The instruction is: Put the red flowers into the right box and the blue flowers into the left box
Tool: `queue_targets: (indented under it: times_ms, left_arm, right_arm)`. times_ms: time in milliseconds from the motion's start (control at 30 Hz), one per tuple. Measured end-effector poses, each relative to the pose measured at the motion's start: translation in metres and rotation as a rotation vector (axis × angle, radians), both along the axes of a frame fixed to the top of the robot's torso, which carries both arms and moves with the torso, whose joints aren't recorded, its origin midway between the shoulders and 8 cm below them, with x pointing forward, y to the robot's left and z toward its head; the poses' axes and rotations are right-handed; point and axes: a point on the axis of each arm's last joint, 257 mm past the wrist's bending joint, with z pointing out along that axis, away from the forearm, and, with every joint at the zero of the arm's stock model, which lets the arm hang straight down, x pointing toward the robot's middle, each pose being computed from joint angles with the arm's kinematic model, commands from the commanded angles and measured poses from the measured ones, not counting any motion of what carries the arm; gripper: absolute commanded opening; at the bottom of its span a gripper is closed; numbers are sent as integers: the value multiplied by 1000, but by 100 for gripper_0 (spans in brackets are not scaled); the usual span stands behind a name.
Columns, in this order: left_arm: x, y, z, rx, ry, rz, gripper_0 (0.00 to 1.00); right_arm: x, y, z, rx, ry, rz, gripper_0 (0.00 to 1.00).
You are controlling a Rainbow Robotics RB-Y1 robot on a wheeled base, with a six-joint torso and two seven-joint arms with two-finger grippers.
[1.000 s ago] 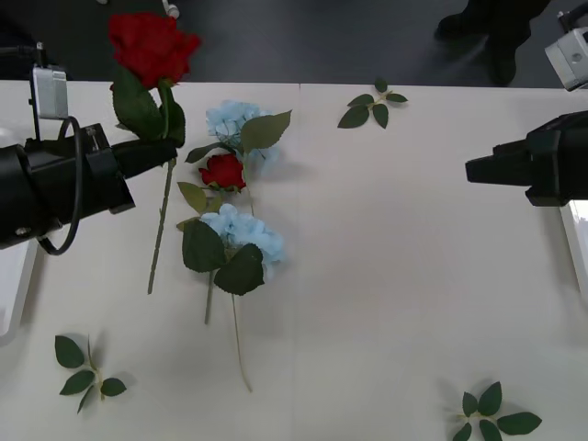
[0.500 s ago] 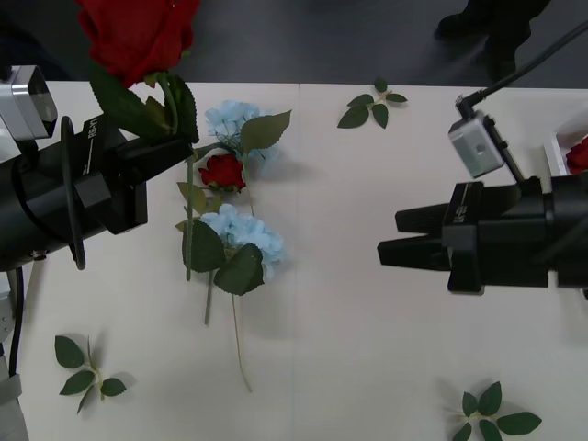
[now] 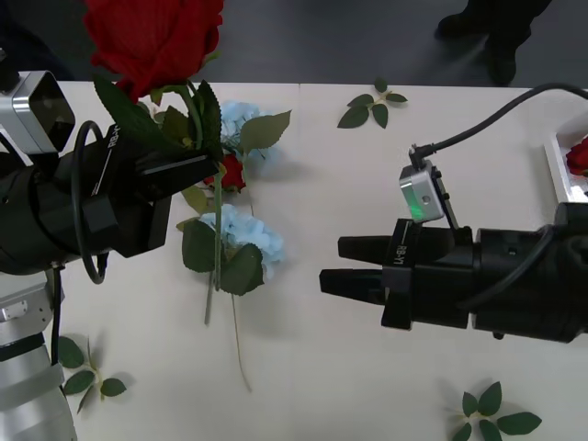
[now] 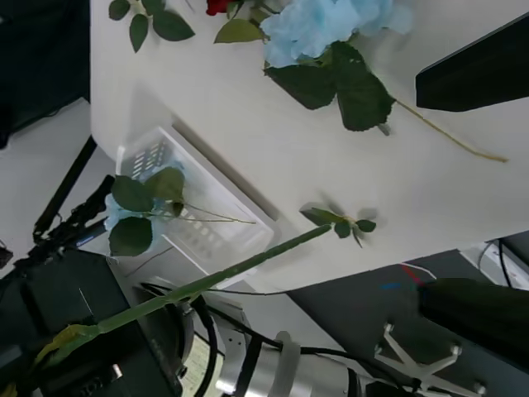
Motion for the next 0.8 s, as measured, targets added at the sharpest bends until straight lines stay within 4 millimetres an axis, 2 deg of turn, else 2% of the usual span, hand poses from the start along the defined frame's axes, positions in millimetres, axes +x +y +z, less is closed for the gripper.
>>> queue_targets:
  times_ms: [267,433,600,800]
  left_arm:
    - [-1,-8,4,33,-38,-21,0]
    - [-1,-8,5,35,-42,-21,0]
    - [-1,-8,5,35,-41,-21,0]
    - [-1,-8,5,35,-41,-21,0]
  right_arm:
    - [-9,20,-15,74,1,-14,59]
    - [-3,37,-10,153,10,-47,59]
    - [-7,56,-9,170,-41,-19,59]
    - [-1,63,-8,191,-51,-27,59]
